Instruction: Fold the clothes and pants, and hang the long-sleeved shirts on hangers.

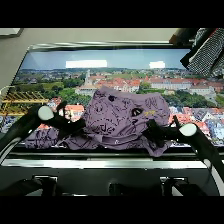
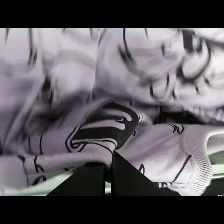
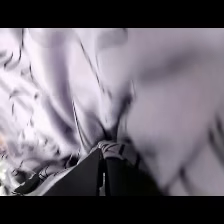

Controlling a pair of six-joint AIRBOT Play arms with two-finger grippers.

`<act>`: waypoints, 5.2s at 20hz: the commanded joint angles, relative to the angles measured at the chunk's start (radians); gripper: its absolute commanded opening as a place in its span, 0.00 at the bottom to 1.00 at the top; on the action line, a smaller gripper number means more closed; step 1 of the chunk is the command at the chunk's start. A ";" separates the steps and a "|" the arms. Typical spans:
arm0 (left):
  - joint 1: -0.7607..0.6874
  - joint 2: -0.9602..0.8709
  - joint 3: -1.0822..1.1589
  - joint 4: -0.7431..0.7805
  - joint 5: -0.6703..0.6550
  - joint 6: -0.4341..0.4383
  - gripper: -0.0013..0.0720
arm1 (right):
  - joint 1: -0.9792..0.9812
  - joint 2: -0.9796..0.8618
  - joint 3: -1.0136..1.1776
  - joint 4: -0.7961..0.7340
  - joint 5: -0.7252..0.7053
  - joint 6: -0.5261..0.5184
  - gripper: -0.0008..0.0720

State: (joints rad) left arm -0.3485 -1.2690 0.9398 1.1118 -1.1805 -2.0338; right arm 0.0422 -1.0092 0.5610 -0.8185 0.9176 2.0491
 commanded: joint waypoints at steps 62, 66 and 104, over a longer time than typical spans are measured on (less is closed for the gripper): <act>-0.163 -0.162 0.426 0.261 -0.116 0.084 0.93 | 0.623 -0.221 0.362 -0.877 0.341 0.250 0.06; -0.240 -0.364 0.576 0.262 -0.216 0.070 0.93 | 0.623 -0.221 0.362 -0.867 0.338 0.252 0.06; -0.251 -0.255 0.918 0.420 -0.496 0.074 0.06 | 0.533 -0.167 0.956 -0.837 0.562 0.104 0.06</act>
State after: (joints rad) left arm -0.6121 -1.6066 1.7535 1.4658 -1.5890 -1.9594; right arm 0.5877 -1.1782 1.3205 -1.6672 1.3937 2.2139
